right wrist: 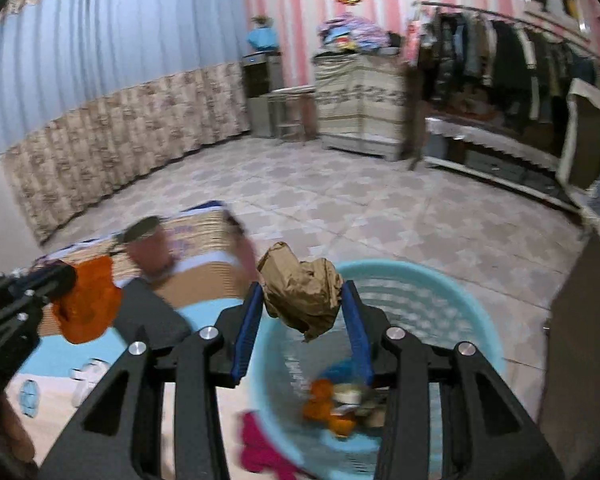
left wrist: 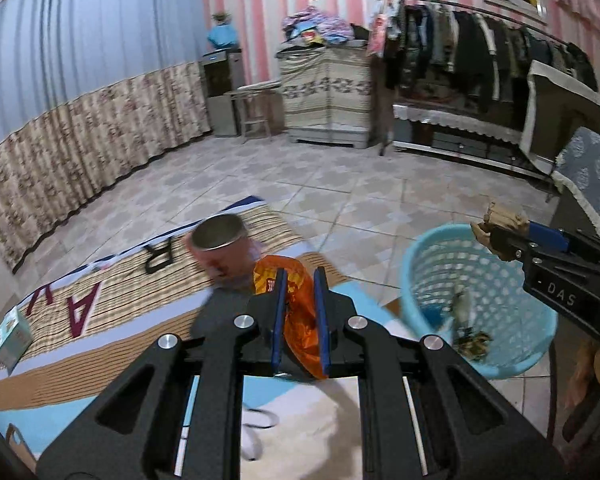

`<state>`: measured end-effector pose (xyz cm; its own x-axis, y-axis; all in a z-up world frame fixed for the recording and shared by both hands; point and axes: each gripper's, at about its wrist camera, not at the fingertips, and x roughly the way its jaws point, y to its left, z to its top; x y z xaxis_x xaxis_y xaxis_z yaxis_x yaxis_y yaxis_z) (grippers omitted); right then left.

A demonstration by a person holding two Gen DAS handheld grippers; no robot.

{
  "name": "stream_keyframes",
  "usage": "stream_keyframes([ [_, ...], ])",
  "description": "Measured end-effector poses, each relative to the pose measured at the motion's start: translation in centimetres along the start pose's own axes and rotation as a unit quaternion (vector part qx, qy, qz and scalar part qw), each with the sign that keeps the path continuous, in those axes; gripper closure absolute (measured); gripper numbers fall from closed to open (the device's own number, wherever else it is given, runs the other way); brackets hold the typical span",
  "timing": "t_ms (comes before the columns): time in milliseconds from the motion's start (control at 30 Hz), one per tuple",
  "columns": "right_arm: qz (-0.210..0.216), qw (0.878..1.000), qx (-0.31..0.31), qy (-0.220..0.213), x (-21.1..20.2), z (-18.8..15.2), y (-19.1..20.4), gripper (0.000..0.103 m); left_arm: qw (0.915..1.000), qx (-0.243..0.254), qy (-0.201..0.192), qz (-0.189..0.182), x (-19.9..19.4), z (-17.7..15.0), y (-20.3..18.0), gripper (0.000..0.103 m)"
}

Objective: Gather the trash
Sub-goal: 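Carry the chip bag and brown paper over the blue basket, then open the left tool to drop the chip bag into the basket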

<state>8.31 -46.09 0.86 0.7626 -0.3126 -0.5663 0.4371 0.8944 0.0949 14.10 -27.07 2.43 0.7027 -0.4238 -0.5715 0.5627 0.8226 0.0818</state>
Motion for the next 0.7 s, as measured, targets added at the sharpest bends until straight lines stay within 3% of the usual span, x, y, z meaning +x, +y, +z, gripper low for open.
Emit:
stream_keyframes([
  [200, -0.029, 0.999, 0.024, 0.008, 1.0, -0.1, -4.2, 0.062, 0.9991, 0.03, -0.003, -0.031, 0.9, 0.6, -5.8, 0.091],
  [533, -0.056, 0.997, 0.044, 0.02, 2.4, -1.1, -8.5, 0.062, 0.9971, 0.025, 0.008, -0.072, 4.5, 0.9, -10.6, 0.091],
  [700, -0.058, 0.997, 0.054, 0.023, 2.3, -1.8, -8.8, 0.062, 0.9952, 0.032, 0.004, -0.092, 4.9, 1.6, -12.9, 0.091],
])
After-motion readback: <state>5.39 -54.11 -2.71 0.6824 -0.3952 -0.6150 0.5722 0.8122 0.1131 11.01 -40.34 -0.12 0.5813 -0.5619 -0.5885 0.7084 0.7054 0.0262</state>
